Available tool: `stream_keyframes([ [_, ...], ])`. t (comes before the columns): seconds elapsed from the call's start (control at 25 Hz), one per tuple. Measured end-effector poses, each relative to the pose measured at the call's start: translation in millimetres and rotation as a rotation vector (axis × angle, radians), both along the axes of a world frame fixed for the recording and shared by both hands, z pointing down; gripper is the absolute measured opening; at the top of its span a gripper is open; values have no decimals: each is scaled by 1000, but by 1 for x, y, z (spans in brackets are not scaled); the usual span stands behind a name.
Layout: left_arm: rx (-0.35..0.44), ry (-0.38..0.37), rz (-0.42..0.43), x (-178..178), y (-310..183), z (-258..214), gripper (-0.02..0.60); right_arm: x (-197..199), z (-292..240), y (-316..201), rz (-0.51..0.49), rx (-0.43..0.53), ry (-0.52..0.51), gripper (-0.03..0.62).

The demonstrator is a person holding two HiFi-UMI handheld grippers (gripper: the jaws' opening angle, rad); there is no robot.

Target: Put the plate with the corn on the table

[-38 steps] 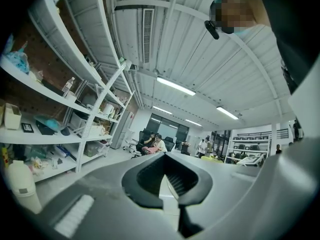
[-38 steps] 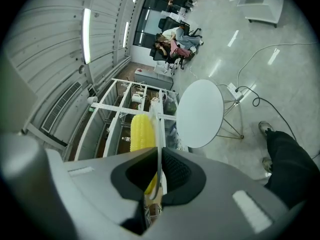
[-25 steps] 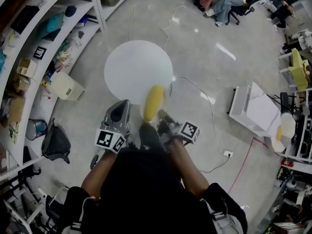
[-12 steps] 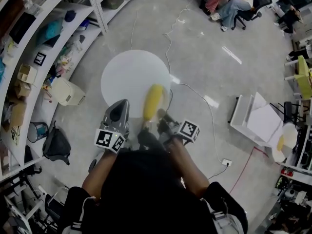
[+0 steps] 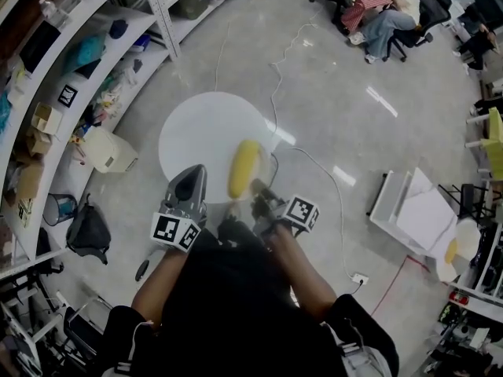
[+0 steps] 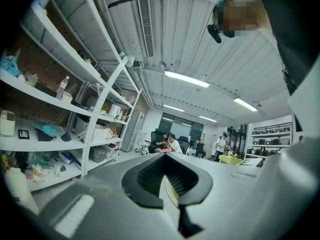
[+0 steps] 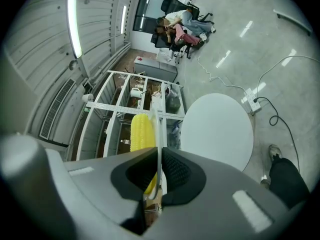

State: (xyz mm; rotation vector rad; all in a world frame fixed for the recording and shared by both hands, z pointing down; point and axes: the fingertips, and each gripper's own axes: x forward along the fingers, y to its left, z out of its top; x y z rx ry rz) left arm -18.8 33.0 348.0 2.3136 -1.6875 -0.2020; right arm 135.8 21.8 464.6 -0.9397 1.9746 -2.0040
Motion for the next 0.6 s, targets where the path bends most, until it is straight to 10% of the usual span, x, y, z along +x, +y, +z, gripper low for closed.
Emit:
stream_keyframes([
  [0.6,2,-4,-8,4,-32,3,1,-7,13,-40,-23,1,-15,29],
])
